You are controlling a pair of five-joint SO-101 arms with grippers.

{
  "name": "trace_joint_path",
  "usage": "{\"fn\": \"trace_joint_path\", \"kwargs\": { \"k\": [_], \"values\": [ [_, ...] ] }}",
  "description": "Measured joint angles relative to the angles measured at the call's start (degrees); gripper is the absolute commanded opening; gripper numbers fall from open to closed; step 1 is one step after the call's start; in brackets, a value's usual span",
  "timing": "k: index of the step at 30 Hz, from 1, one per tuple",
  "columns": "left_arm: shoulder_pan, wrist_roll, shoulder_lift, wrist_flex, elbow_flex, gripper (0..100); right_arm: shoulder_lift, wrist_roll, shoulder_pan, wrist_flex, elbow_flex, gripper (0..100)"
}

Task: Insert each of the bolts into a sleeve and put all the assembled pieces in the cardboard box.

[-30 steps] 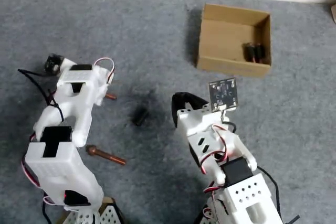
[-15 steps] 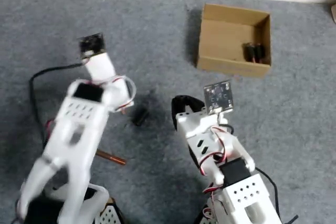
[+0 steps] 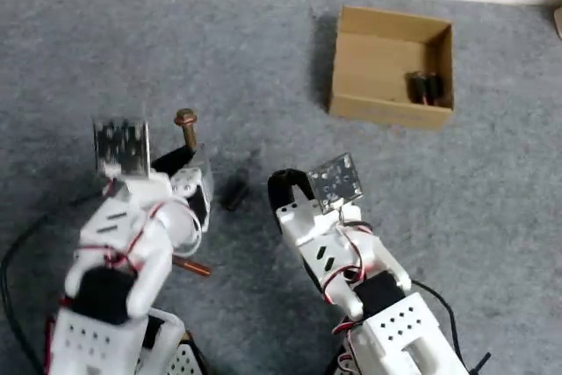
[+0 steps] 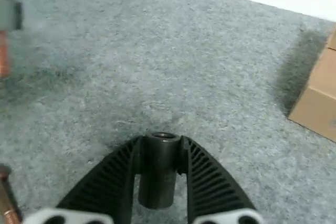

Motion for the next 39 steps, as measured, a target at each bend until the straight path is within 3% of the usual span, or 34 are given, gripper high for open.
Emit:
{"fn": "trace_joint_path", "kwargs": {
  "k": [8,15,18,26,39],
  "values": [
    [6.5,0.0,-15.8,-11.3,14.2,1,-3.2,0.1,-1.6,0.0,0.4,0.4],
    [9.9,0.0,-23.6,-18.9,20.6,1,-23.6,0.7,-1.6,0.2,10.5,0.4],
    [10.5,0.0,-23.6,-19.6,20.6,1,-30.9,4.5,-1.8,2.8,12.9,0.4],
    [17.9,0.0,-23.7,-19.6,18.7,1,-32.4,7.6,-6.1,3.0,12.9,0.4],
    [18.0,0.0,-23.7,-19.6,18.9,1,-32.7,9.2,-6.4,3.0,12.9,0.4]
  ]
}}
